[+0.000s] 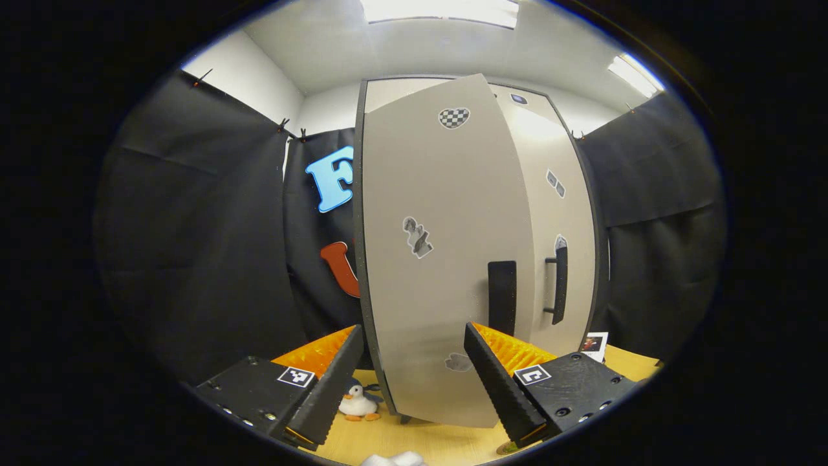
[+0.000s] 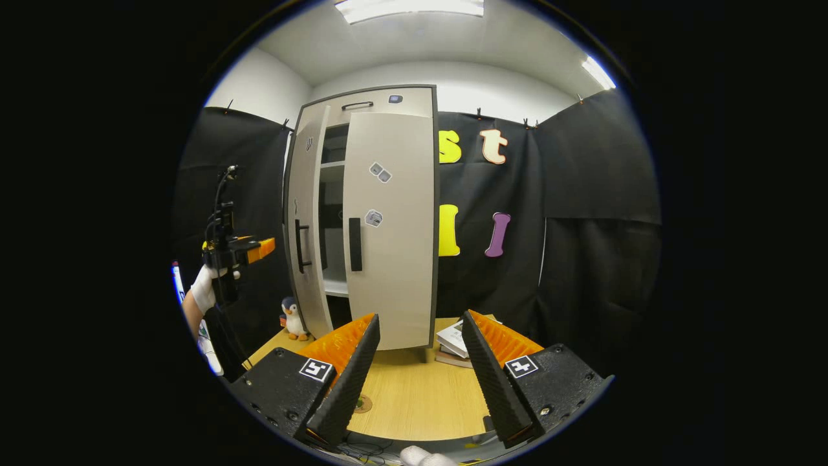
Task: Grasp the bottle in the cabinet with the left hand and place it on the coaster, then close the right door with the right hand and the left door with the left hand.
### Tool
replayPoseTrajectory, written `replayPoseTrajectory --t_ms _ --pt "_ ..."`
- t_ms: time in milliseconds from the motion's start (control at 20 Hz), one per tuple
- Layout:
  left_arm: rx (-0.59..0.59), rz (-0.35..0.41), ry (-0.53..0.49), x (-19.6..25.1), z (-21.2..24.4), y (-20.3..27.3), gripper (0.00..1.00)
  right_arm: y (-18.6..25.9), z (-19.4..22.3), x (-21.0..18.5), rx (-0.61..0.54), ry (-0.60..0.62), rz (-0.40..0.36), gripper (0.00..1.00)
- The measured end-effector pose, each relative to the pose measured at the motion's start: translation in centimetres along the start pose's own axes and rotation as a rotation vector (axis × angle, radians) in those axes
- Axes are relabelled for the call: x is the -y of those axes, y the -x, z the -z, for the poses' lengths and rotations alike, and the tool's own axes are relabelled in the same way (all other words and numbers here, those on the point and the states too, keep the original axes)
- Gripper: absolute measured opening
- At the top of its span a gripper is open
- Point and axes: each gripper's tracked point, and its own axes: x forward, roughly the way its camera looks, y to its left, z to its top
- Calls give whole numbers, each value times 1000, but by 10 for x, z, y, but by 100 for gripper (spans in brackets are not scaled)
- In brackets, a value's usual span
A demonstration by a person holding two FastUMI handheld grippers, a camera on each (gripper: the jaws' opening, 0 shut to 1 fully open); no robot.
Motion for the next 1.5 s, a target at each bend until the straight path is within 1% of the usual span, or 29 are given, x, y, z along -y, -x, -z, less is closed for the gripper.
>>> replayPoseTrajectory --t_ms 250,400,500,750,900,1150,1250,1350,1500 --pt "29 18 -18 10 -6 49 96 -2 -2 -17 12 7 -19 80" --pt "32 43 -15 15 -10 71 95 -11 -6 -30 36 16 -7 80" --pt "29 40 -18 11 -8 85 96 -15 -9 -35 50 8 0 80" --pt "5 -14 -23 -2 5 121 95 -21 -5 -48 56 -13 3 80" --pt "-8 -32 -24 -2 16 137 96 -22 2 -55 41 31 1 80" --pt "-49 -38 4 11 35 151 96 -14 8 -62 46 83 -5 80" --pt "-53 -52 13 11 36 154 96 -13 9 -63 48 87 -8 80" --pt "-52 -62 18 11 36 158 96 -14 11 -64 47 102 -7 83" --pt "-47 -84 5 5 34 161 96 -15 12 -68 45 91 -18 84"
